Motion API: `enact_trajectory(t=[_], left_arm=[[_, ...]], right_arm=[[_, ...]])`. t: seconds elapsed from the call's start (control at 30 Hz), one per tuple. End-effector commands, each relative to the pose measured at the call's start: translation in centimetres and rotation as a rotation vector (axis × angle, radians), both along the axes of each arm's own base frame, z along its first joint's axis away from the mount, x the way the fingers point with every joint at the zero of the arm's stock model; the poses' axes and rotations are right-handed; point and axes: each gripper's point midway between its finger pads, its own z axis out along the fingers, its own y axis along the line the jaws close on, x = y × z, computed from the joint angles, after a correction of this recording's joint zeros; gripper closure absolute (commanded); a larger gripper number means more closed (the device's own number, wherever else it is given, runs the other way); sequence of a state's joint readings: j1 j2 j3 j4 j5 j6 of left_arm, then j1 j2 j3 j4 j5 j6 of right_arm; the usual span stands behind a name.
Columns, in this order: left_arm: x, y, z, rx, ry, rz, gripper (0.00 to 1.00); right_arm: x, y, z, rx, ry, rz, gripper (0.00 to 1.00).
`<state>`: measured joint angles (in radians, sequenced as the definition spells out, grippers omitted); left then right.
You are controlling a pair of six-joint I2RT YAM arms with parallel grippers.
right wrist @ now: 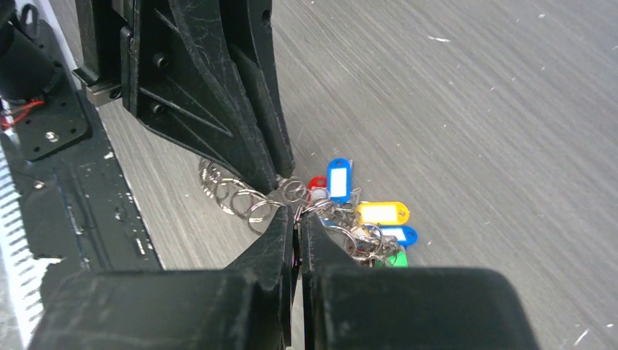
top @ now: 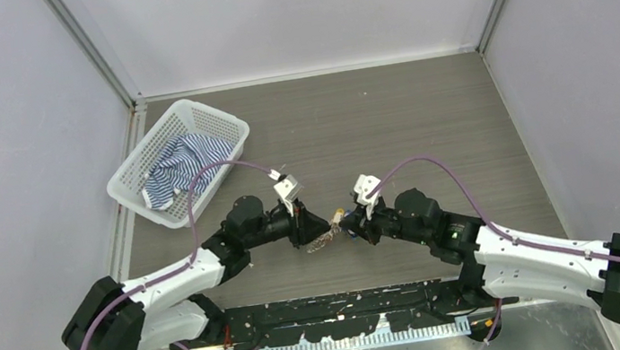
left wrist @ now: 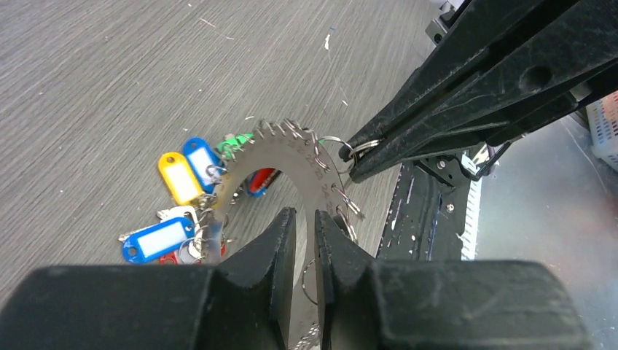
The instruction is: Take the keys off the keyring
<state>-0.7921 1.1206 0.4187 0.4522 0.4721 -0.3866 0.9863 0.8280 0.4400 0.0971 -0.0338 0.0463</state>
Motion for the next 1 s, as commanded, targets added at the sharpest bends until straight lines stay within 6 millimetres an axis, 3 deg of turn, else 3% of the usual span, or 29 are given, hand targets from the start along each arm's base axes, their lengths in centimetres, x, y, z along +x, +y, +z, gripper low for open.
enact_trajectory(t=[0.0,0.1,0.27,0.4,0.7,0.97], left_arm=[[-0.6,-0.6,2.2,-0.103,-0.054,-0.035,0.83],[-0.4,-0.6,2.0,-0.126,-0.064,-0.012,0.84],[3.5,2.0,2.5,-0.133,-0.161,0.265,0.83],[4.6,3.5,4.7,-0.176,-0.282,0.346,0.79],[3.3,0.6,4.9,-0.2,-0.347,0.122,0.74],[1.6,0.1,5.5,-0.223,-0.391,-0.002,0.65]], right_arm=[[1.8,0.8,3.6,0.04,-0.181,-0.001,0.99],[2.3,1.1,3.6,0.001,-0.22,0.012,0.99],[2.3,1.8,4.2,-0.032,-0.263,0.067,0.99],[1.8,2.4,4.0,-0.078,-0.279,0.137,0.99],[1.4,2.8,4.9,-0.152,-0.305,0.218,0.99],[1.1,2.4,4.4,-0.197,-0.29,0.242,0.99]])
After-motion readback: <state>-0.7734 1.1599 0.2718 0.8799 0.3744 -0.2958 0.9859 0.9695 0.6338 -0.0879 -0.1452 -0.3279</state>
